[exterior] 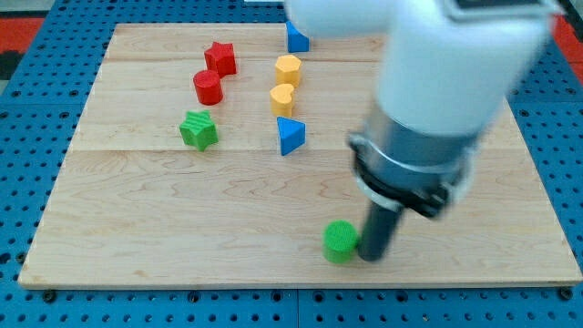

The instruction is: Push the green circle to the blue triangle

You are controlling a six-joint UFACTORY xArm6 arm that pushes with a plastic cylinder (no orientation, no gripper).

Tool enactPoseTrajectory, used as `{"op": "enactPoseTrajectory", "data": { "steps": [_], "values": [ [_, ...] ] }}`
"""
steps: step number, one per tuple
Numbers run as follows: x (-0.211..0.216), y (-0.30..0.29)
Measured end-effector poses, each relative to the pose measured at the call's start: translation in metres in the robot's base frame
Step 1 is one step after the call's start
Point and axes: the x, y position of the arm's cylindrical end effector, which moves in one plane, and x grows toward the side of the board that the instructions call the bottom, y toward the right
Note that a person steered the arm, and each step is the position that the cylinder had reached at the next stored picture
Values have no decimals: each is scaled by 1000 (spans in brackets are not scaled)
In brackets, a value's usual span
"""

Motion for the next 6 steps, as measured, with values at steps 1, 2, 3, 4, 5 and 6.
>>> {"op": "enactPoseTrajectory", "data": {
  "steps": [1, 2, 3, 4, 5, 6],
  "values": [
    [-11, -55],
    [3, -49],
    [33, -108],
    [-29, -106],
    [-36, -100],
    [-2, -67]
  ]
}}
